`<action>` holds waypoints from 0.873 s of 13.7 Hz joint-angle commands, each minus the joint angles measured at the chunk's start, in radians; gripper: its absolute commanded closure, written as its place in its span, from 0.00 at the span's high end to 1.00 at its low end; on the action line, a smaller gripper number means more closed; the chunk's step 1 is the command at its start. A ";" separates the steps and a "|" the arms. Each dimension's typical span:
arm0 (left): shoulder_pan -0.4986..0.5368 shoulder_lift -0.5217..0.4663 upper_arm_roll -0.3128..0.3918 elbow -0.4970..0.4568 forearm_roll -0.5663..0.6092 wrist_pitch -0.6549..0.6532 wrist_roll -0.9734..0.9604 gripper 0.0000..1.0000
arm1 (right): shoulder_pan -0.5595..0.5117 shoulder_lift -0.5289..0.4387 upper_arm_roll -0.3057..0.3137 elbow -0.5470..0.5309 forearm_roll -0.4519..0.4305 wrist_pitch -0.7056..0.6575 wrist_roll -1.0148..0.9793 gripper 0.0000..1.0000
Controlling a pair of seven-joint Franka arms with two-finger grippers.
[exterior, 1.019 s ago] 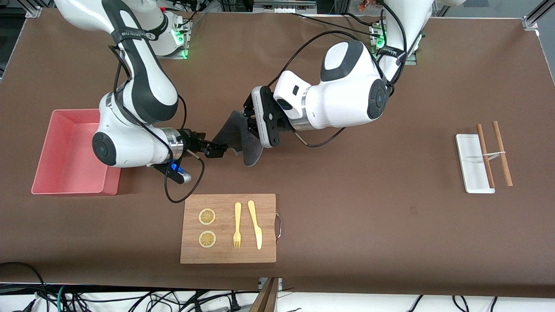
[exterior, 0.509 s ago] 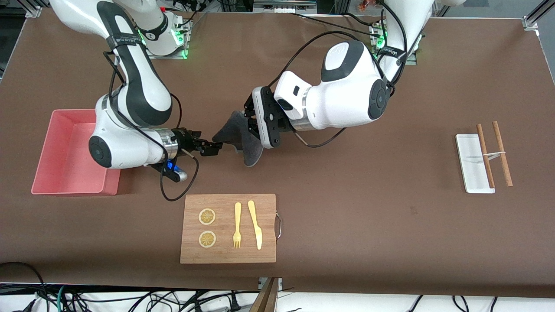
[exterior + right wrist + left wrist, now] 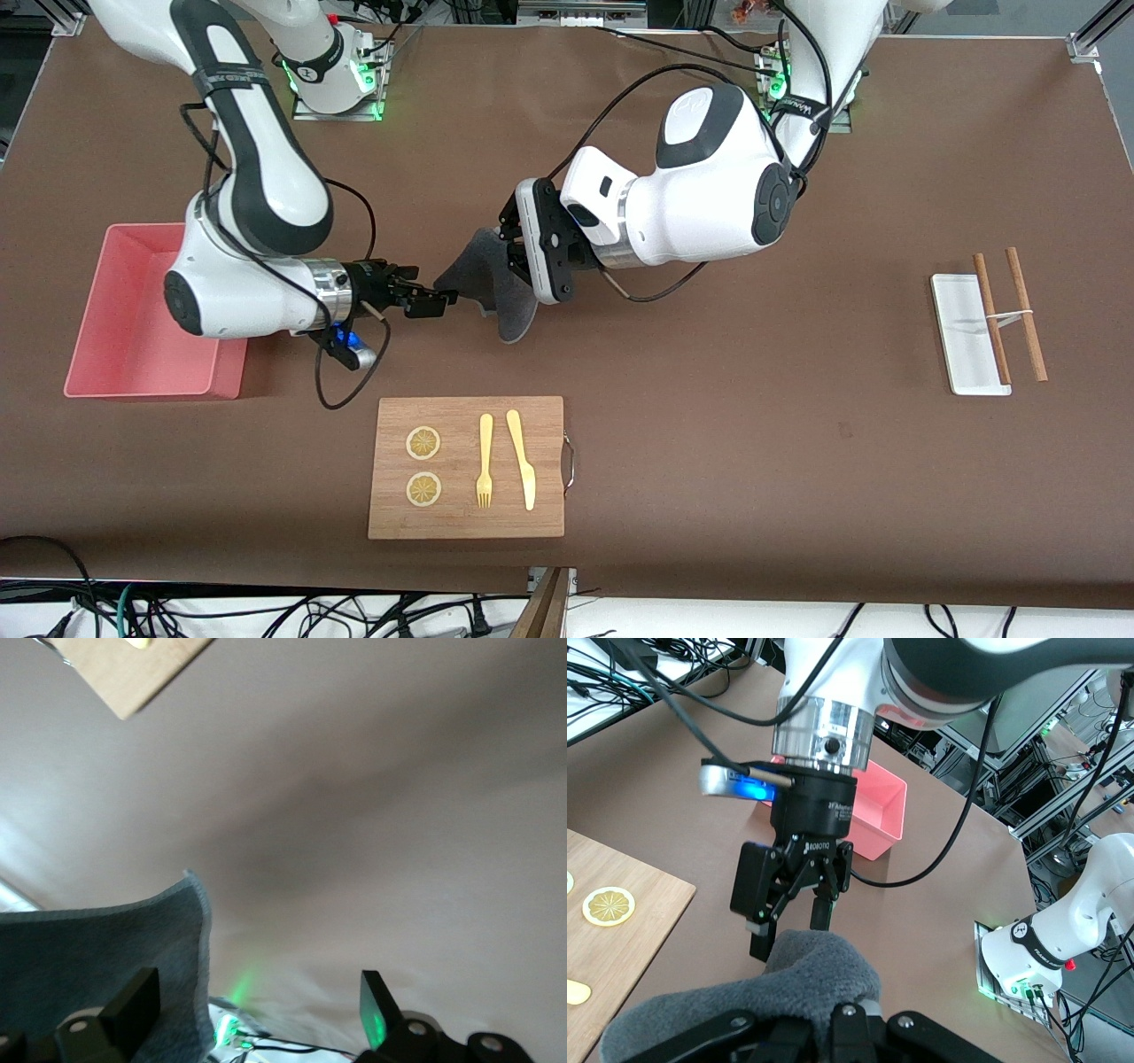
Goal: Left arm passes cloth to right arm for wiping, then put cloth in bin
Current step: 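Grasp the cloth edge with the right gripper beside the left gripper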
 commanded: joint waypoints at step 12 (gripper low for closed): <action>0.001 -0.020 0.007 -0.022 -0.036 0.008 0.002 0.00 | -0.025 -0.028 0.017 -0.107 0.267 0.053 -0.029 0.31</action>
